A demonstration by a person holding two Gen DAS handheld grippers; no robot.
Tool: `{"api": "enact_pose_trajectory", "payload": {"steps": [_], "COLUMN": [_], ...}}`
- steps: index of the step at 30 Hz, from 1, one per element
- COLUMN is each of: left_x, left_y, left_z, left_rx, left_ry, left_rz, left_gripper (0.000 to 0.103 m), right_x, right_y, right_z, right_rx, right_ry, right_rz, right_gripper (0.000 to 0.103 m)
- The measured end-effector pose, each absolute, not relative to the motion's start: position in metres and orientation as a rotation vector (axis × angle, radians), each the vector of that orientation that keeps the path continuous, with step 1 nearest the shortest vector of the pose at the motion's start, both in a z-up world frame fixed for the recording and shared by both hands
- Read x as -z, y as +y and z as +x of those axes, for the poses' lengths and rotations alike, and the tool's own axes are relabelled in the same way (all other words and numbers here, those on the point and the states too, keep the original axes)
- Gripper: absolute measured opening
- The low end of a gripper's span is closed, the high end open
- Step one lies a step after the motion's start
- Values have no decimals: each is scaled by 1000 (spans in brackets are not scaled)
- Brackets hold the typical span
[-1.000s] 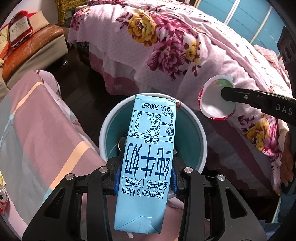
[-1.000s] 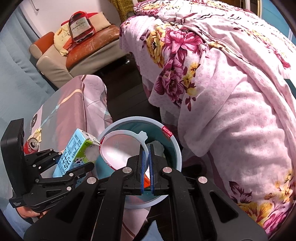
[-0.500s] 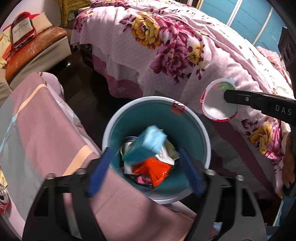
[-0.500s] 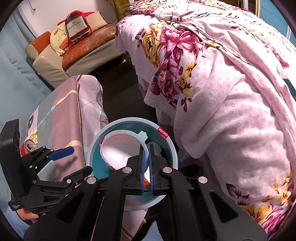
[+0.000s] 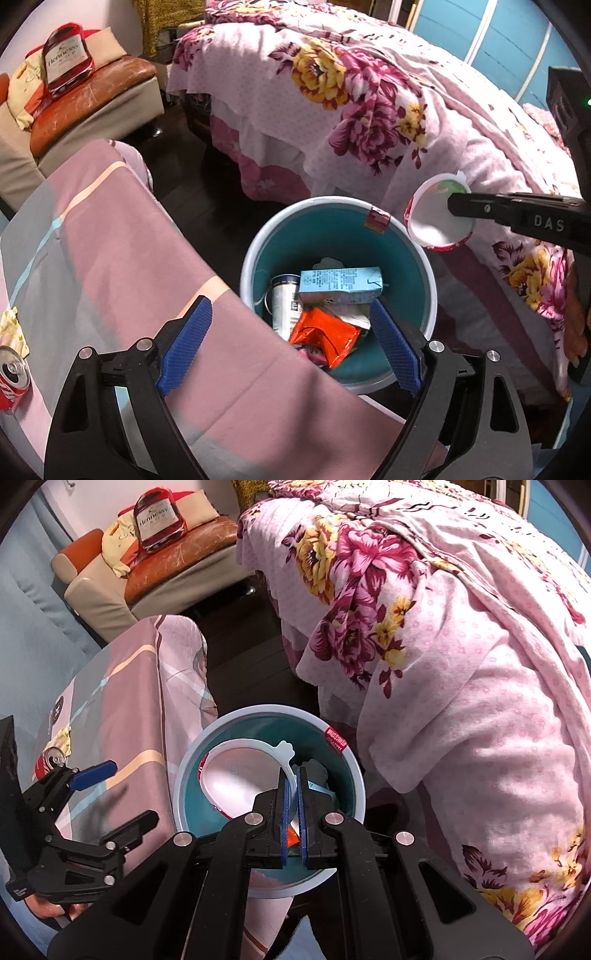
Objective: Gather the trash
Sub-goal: 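Carry the milk carton and paper bowl over the teal bin and open both tools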
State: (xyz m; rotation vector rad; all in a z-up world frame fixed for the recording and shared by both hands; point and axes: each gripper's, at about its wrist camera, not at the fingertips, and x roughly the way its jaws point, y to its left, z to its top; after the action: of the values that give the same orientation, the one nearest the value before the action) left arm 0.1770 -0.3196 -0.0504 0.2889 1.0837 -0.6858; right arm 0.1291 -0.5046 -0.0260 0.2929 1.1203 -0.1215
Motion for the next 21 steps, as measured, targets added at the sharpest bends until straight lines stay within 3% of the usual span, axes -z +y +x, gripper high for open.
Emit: {"api": "enact_pose_trajectory", "payload": {"steps": [11, 13, 14, 21], "left_x": [51, 52, 52, 52], "left_y": [-295, -291, -289, -271], "left_z": [189, 190, 190, 192], "left_rx": [667, 665, 665, 655], "left_ry": [1093, 1094, 1094, 1095], "left_rz": [228, 224, 221, 190], "left_gripper": [88, 88, 88, 88], "right_x": [35, 35, 35, 26], "right_y": [-490, -488, -486, -473], "right_z": [143, 145, 145, 148], "right_rx": [112, 117, 122, 130], "right_ry": [1174, 1179, 1178, 1186], "right_rz": [280, 281, 276, 203], "right_gripper": [10, 36, 42, 55]}}
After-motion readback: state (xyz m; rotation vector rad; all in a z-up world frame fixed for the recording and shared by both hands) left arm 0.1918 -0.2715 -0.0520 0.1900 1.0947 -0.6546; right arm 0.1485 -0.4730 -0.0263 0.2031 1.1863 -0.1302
